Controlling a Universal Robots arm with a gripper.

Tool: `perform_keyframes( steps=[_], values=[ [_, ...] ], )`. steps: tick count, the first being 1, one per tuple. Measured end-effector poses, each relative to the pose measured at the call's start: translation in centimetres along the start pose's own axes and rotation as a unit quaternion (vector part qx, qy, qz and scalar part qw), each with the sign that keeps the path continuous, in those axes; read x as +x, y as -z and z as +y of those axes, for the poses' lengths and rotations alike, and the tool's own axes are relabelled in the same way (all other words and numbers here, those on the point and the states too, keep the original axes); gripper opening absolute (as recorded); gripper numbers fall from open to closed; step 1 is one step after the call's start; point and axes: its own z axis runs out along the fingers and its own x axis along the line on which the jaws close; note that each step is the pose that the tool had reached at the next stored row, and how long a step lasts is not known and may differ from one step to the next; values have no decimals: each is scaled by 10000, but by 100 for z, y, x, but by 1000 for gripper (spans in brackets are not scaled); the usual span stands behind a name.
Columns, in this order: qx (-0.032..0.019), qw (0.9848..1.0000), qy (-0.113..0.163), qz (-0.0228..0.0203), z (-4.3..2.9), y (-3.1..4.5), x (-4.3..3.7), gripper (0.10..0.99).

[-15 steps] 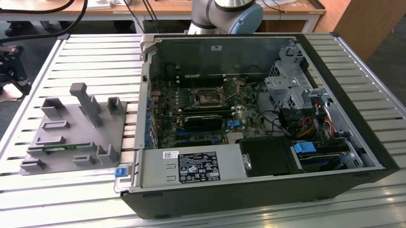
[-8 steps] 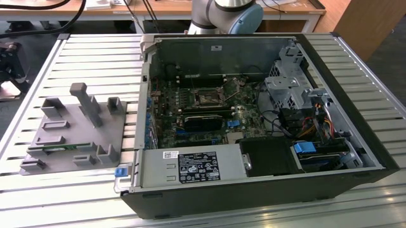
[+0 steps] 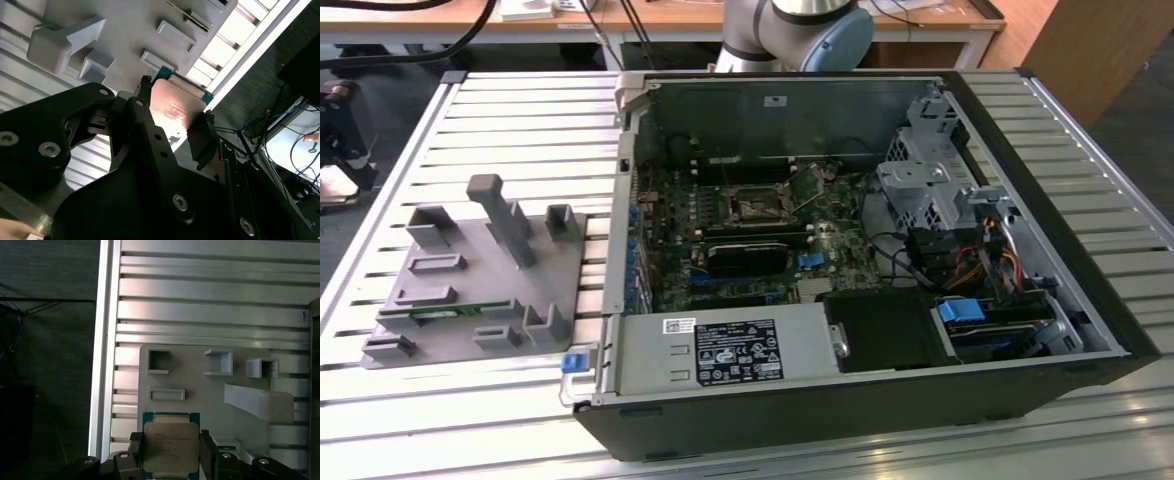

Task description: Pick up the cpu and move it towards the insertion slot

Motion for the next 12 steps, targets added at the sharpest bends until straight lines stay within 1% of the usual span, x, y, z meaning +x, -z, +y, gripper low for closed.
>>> perform_keyframes(
  steps=[5, 12],
  values=[
    [0, 10000, 0, -1, 2, 43, 0, 541],
    [0, 10000, 0, 0, 4, 75, 0, 541]
  ],
)
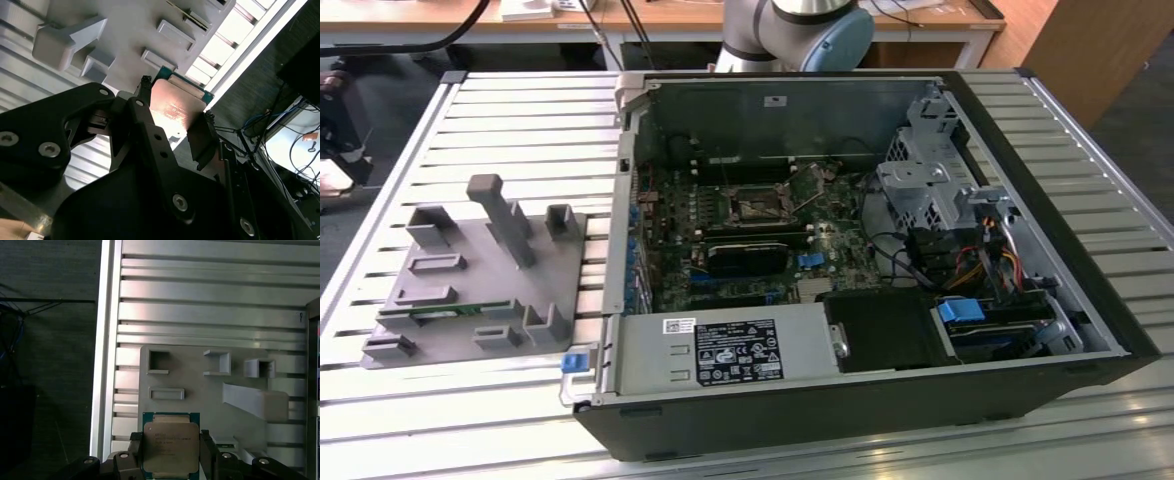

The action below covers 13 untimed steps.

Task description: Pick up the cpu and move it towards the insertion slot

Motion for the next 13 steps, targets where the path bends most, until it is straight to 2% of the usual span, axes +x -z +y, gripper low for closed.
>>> perform_keyframes(
  steps=[13],
  values=[
    [0, 10000, 0, 0, 7, 117, 0, 541]
  ],
)
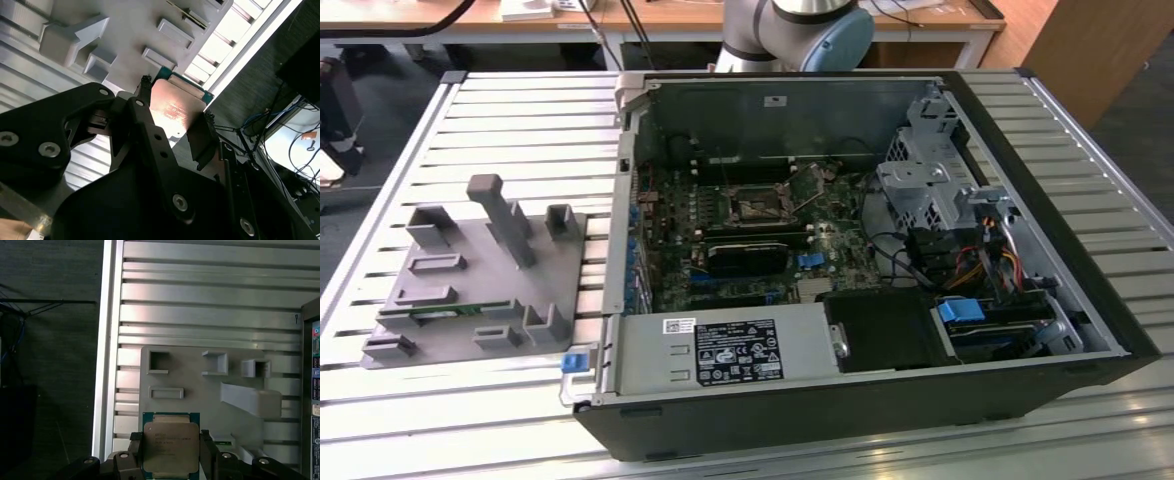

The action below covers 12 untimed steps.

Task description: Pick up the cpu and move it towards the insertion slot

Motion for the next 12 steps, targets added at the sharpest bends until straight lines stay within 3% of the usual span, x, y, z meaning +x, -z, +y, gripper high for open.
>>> perform_keyframes(
  steps=[12],
  values=[
    [0, 10000, 0, 0, 5, 81, 0, 541]
  ],
)
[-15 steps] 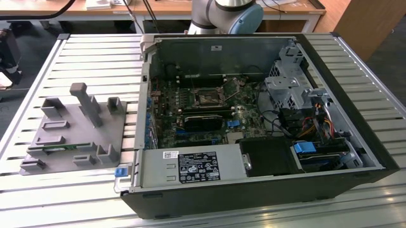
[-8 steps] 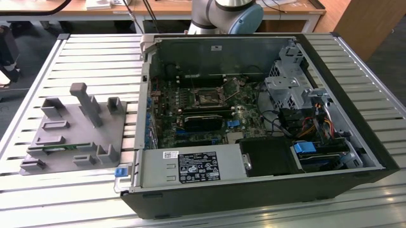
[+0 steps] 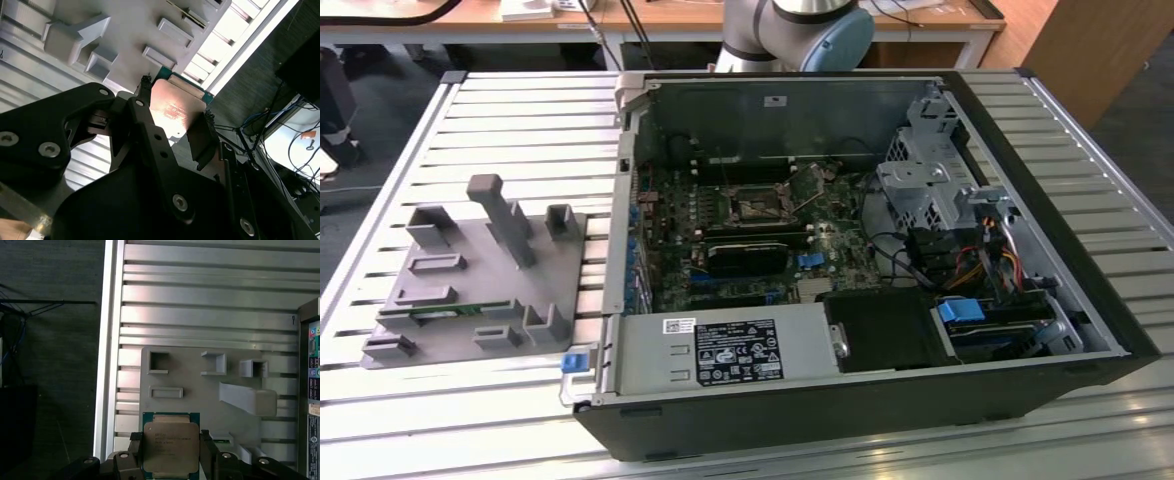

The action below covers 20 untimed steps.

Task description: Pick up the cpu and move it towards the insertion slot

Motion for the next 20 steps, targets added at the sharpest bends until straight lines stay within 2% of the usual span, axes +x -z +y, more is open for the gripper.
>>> perform_keyframes(
  steps=[20],
  values=[
    [0, 10000, 0, 1, 5, 95, -19, 541]
  ],
)
